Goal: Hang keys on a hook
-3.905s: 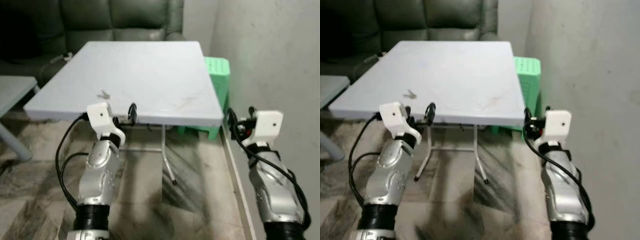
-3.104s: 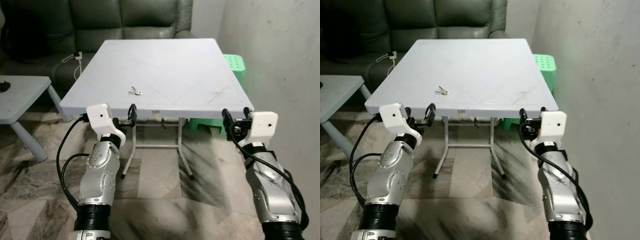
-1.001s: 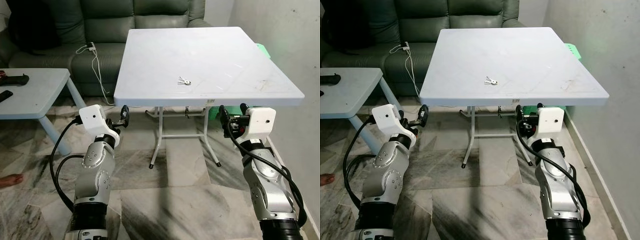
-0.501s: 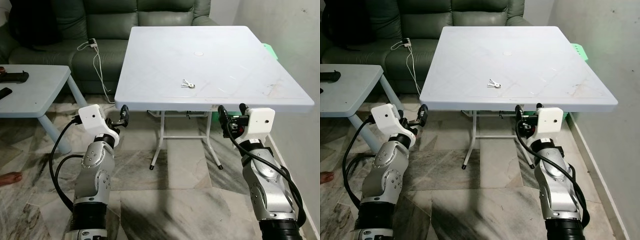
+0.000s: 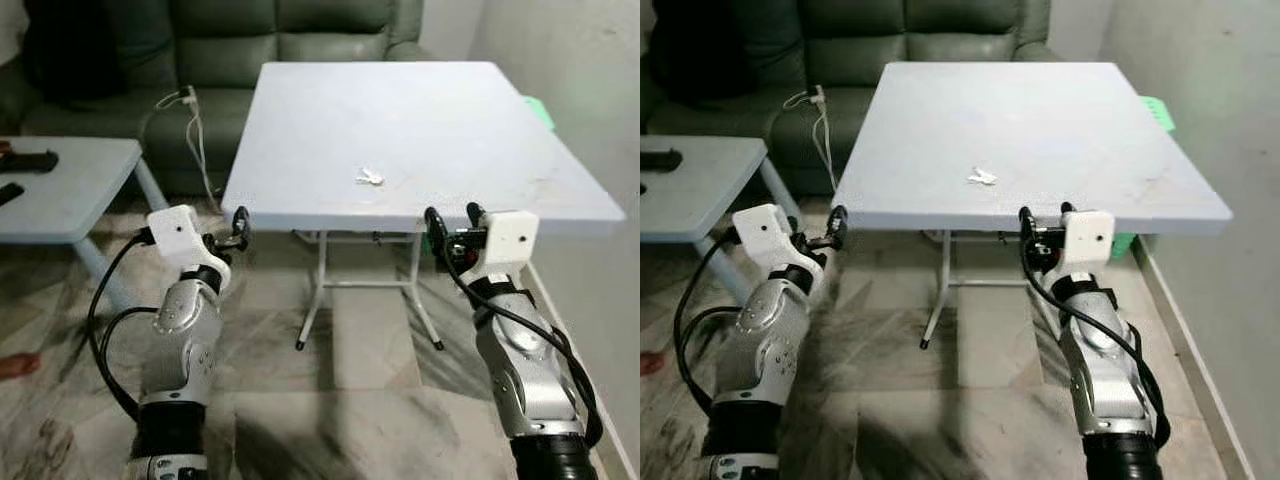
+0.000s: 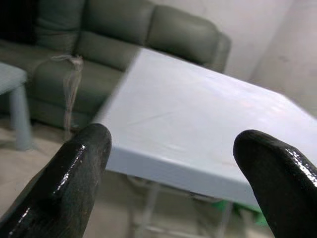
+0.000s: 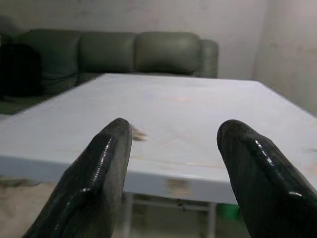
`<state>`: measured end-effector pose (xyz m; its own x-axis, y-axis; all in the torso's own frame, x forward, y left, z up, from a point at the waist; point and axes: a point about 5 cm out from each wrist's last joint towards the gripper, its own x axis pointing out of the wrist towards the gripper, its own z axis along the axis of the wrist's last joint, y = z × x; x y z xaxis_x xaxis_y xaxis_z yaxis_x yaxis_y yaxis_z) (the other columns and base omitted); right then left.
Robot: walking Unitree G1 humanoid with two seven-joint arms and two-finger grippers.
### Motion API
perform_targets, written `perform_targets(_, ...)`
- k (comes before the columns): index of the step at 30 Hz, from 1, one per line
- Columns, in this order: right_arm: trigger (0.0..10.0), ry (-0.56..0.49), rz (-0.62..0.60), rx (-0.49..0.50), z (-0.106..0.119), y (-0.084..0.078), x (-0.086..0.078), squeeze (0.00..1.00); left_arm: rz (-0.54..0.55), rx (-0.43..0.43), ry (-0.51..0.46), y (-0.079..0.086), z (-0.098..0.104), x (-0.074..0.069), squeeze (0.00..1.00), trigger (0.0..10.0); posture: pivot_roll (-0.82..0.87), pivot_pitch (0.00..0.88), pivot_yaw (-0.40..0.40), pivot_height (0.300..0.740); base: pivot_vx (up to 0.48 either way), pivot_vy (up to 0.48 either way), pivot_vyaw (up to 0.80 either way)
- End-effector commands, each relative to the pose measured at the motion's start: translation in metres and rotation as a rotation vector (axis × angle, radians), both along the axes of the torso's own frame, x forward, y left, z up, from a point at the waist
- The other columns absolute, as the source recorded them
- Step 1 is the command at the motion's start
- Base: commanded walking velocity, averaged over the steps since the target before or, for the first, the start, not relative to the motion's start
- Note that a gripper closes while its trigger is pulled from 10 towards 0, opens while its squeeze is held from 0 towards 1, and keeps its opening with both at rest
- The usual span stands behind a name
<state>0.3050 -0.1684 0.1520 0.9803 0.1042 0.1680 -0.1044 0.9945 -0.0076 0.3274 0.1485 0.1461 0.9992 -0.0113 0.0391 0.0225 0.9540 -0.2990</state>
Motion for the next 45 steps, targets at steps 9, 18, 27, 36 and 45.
perform_targets(9,10.0,-0.003,-0.006,0.005,0.0019,-0.001,0.0002,0.0,-0.007,0.003,-0.006,-0.0003,0.0019,0.0003,0.0,10.0,-0.01,0.007,-0.041,0.74,0.299,0.027,0.0)
perform_targets(18,10.0,0.0,-0.003,0.002,0.002,-0.0016,0.0003,0.0,0.001,-0.006,-0.005,0.0002,0.0011,-0.0003,0.0,10.0,-0.01,0.011,-0.045,0.74,0.118,0.386,0.0)
perform_targets(27,10.0,0.001,-0.001,0.002,0.0026,-0.0013,0.0007,0.0,0.008,-0.014,-0.002,0.0009,0.001,-0.0003,0.0,10.0,-0.01,0.015,-0.048,0.74,0.0,0.447,0.0)
perform_targets(36,10.0,0.004,0.002,-0.001,0.0023,-0.0022,0.0003,0.0,0.011,0.011,-0.017,0.0003,0.0025,-0.0008,0.0,10.0,-0.01,0.018,-0.05,0.74,0.13,0.234,0.0)
perform_targets(45,10.0,0.005,0.005,-0.001,0.0017,-0.0025,-0.0012,0.0,0.017,-0.004,-0.044,-0.0002,0.0036,-0.0025,0.0,10.0,-0.02,0.014,-0.05,0.74,0.057,0.0,0.0)
